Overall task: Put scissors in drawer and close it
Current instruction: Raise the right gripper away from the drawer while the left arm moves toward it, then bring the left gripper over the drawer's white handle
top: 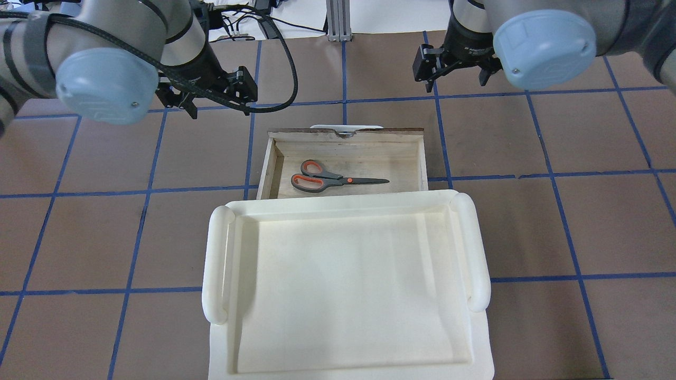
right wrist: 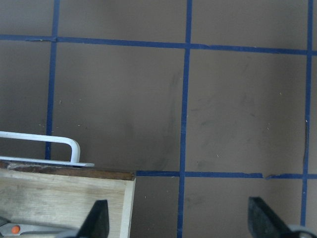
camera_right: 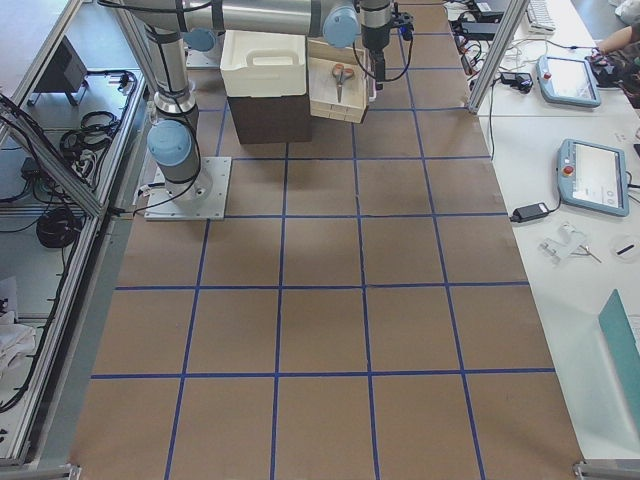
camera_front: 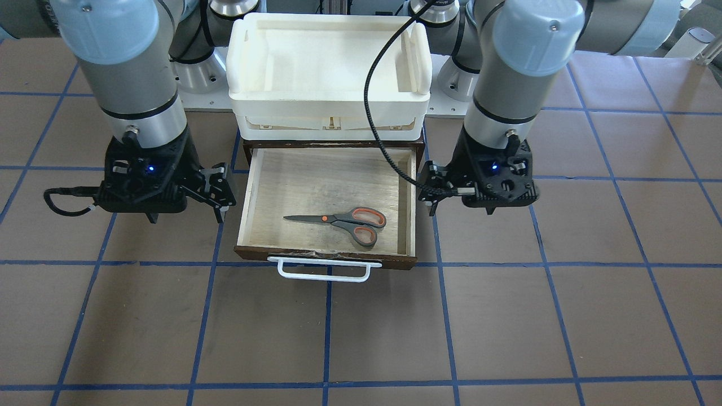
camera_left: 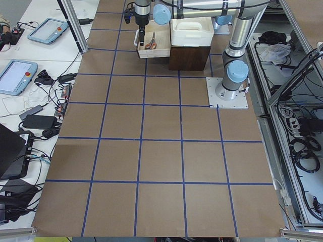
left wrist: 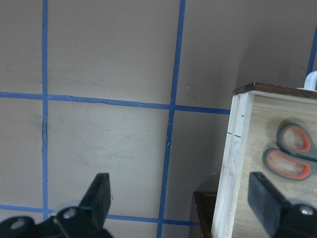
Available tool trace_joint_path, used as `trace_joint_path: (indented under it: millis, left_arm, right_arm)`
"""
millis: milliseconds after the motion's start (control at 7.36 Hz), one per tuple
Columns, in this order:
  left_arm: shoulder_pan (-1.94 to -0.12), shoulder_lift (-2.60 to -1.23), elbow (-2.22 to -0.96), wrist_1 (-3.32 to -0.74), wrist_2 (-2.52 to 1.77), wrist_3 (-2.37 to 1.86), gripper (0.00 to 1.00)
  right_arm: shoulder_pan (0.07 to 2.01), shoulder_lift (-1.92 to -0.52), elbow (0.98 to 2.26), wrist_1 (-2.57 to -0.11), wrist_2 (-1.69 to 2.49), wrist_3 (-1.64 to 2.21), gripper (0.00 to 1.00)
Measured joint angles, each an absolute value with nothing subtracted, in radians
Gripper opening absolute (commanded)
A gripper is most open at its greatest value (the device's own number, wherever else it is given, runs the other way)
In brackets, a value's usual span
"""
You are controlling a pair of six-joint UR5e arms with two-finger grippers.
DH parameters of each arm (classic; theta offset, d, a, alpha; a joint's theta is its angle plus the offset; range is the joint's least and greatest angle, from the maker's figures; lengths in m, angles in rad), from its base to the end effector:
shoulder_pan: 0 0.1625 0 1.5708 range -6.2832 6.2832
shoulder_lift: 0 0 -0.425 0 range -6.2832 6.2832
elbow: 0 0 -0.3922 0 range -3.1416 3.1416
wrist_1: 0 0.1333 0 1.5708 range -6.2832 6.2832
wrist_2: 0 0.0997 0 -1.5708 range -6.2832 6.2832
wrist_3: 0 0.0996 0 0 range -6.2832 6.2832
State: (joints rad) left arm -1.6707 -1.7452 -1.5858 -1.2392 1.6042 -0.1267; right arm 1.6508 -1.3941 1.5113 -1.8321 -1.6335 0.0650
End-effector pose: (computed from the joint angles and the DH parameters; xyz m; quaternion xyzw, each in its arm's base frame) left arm -0.1863 -0.5559 0.4228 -0.0146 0.9972 -0.0725 0.0085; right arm 0.1728 -0.5652 0.4510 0.0052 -0.9969 0.0740 0.0260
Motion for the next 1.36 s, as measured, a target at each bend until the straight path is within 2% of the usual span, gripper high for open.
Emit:
trace_joint_path:
  millis: [407, 815, 1358]
  left_arm:
    - [-1.800, -1.885, -1.578, -1.030, 1.628, -0.373, 1.00]
    - [-1.899, -2.043, -1.396, -1.051, 1.677, -0.514, 1.00]
    - [-1.943, -2.190, -1.267, -1.093, 1.678, -0.425, 1.00]
  right_arm:
    - [1.611, -1.514, 1.512, -1.623, -1.626, 0.153, 1.00]
    - [1.606, -1.582, 1.513, -1.568, -1.597, 0.198, 1.00]
    - [1.605, -1.587, 1.520, -1.565, -1.533, 0.211, 1.00]
